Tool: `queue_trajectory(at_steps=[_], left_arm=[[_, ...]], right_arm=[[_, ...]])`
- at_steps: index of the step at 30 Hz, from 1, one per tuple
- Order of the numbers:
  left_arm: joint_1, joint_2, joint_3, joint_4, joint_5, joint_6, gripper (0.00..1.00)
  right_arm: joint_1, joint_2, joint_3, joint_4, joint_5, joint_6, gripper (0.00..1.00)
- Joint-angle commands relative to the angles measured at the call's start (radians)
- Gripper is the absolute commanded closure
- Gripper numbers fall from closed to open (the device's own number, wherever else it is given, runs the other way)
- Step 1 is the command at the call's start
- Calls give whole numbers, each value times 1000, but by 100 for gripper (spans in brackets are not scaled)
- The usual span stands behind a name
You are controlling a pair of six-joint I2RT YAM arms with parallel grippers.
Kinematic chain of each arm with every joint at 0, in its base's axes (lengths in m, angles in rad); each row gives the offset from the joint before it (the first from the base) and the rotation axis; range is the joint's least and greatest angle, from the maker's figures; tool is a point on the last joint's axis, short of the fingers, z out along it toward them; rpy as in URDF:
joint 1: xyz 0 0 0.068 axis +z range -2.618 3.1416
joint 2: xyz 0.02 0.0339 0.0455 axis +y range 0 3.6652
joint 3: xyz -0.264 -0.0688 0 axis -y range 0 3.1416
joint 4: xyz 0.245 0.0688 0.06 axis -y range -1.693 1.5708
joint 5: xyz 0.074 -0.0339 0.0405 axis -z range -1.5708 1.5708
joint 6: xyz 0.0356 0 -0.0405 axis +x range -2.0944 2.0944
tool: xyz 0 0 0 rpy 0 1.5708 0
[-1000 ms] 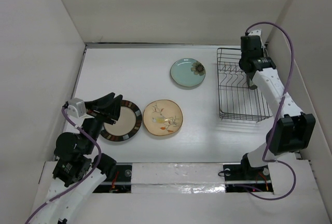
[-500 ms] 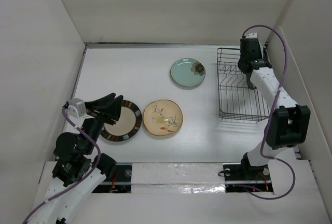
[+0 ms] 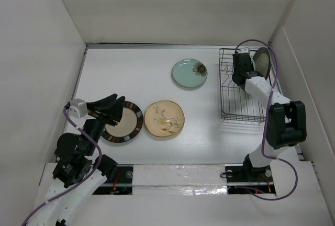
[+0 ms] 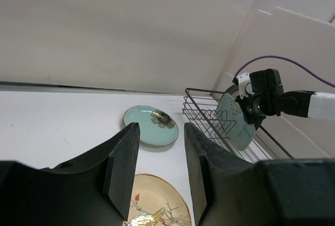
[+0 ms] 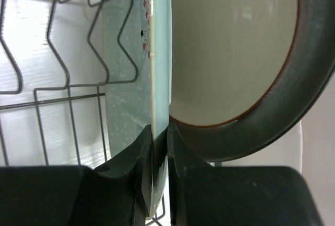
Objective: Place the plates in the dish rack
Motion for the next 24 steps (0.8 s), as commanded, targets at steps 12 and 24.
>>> queue_trajectory(at_steps=[12,24], left_arm=[[-5,31,9,36,-5,4,64],[-5,67,12,32,-13,6,63]], right_arm=[[-37,-74,-155,359,-53,320,94],[-34,15,21,376,44,162,93]])
